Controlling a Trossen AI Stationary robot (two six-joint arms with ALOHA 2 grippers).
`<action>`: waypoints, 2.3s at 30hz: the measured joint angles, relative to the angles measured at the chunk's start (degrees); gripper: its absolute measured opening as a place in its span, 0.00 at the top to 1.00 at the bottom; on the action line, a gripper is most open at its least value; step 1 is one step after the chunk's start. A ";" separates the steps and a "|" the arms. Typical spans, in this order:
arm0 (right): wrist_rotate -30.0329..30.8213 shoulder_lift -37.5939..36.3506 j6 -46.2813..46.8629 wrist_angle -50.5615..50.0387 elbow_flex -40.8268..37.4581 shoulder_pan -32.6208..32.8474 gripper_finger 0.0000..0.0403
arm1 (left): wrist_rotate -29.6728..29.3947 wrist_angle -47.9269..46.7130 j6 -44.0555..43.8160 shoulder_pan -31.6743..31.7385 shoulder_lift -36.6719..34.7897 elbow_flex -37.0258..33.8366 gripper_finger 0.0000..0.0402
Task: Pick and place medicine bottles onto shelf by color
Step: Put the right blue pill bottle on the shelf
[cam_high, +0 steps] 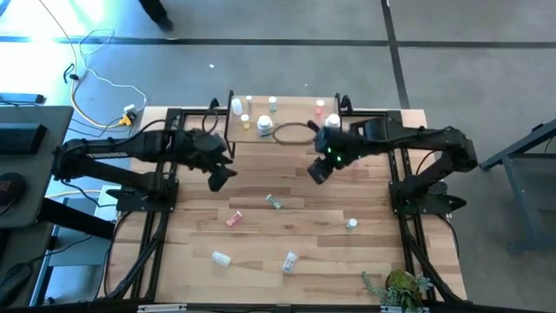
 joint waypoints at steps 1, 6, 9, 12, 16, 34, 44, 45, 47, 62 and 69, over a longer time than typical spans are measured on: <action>1.16 0.00 1.94 -1.97 0.00 1.11 0.54 | -0.24 0.11 -0.06 -1.13 0.00 -0.01 0.43; 3.62 0.01 10.41 -10.33 0.00 6.34 0.54 | -2.55 0.11 -0.11 -5.30 0.02 -0.03 0.43; 3.72 0.39 14.33 -14.61 0.00 9.63 0.54 | -2.80 0.11 -0.86 -7.05 0.02 -0.03 0.43; 3.73 1.06 17.47 -17.29 0.00 12.69 0.54 | -2.97 0.11 -1.36 -8.53 0.02 -0.03 0.43; 2.77 1.61 22.35 -17.67 -2.40 16.32 0.54 | -2.98 0.09 -1.43 -10.12 0.07 -0.05 0.43; -4.18 1.66 38.17 -5.36 -21.42 26.48 0.54 | -4.48 0.15 -3.57 -12.02 0.07 -0.05 0.43; -4.04 1.66 40.54 -1.09 -27.38 26.69 0.54 | -4.50 0.18 -3.59 -12.02 0.07 -0.05 0.43; -4.24 1.66 40.54 -0.37 -28.07 26.69 0.54 | -4.54 0.18 -3.59 -12.02 0.07 -0.05 0.43; -4.94 1.66 40.60 1.68 -29.53 26.69 0.54 | -4.68 0.18 -3.58 -12.02 0.07 -0.05 0.43; -6.12 1.66 42.33 12.31 -37.63 26.67 0.56 | -4.78 0.20 -3.57 -11.98 0.07 -0.05 0.43; -7.21 1.66 42.73 12.38 -37.66 26.67 0.68 | -6.14 0.20 -3.57 -11.98 0.07 -0.05 0.43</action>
